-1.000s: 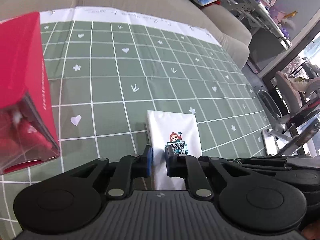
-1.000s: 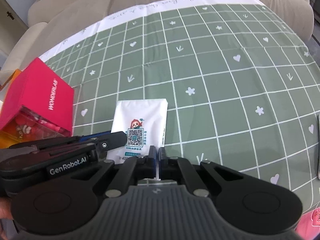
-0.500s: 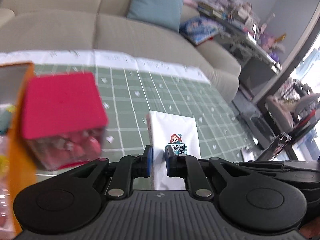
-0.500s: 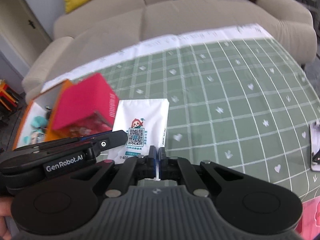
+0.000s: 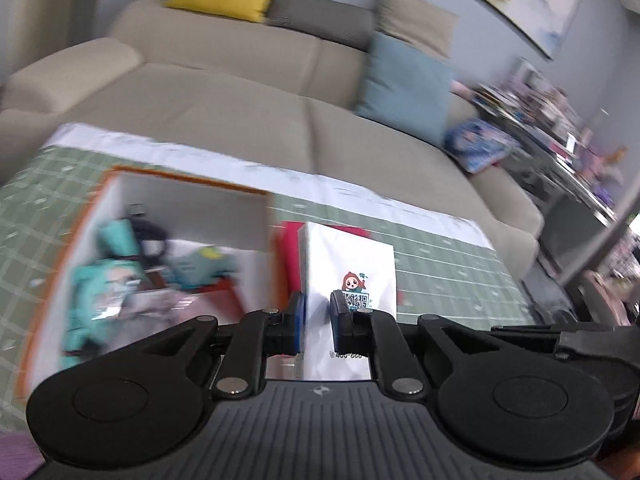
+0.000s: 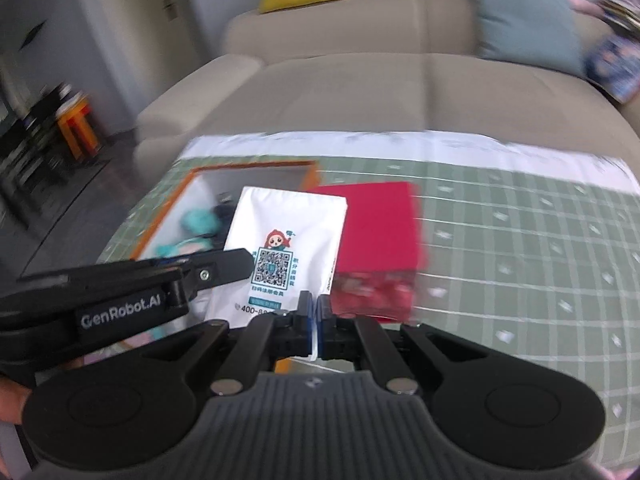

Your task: Organize soft objects

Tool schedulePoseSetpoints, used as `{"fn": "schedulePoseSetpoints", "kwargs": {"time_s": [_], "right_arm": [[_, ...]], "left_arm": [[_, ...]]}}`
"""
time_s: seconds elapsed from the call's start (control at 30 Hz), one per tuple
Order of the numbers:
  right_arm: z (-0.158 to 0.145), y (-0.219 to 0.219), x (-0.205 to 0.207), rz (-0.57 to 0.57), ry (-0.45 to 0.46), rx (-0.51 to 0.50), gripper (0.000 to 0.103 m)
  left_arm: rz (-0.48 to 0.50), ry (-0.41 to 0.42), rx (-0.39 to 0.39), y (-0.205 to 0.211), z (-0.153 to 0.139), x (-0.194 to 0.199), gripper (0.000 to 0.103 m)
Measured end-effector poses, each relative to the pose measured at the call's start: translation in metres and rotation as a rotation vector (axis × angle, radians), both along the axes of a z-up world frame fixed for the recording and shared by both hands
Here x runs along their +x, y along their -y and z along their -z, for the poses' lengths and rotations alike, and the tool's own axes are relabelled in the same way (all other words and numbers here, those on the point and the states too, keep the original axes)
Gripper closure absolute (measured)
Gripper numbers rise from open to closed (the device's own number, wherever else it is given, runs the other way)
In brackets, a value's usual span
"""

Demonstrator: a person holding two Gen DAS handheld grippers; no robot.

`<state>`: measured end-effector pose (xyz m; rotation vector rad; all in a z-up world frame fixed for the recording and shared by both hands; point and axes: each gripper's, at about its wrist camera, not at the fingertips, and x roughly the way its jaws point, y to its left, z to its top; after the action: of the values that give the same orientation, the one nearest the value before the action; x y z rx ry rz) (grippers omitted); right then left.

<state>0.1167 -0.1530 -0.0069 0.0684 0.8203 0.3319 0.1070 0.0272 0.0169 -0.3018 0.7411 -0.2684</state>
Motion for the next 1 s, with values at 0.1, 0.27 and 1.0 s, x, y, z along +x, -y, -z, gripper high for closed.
{"fn": "schedulePoseSetpoints", "kwargs": {"time_s": [0.1, 0.27, 1.0], "right_arm": [[0.006, -0.040, 0.006, -0.075, -0.018, -0.012, 0.103], [0.031, -0.090, 0.021, -0.146, -0.071, -0.034, 0.103], [0.065, -0.117, 0.036, -0.175, -0.114, -0.073, 0.072]], "left_arm": [[-0.052, -0.036, 0.017, -0.030, 0.009, 0.000, 0.089], [-0.111, -0.102, 0.027, -0.063, 0.033, 0.006, 0.089], [-0.169, -0.142, 0.073, -0.092, 0.058, 0.006, 0.059]]}}
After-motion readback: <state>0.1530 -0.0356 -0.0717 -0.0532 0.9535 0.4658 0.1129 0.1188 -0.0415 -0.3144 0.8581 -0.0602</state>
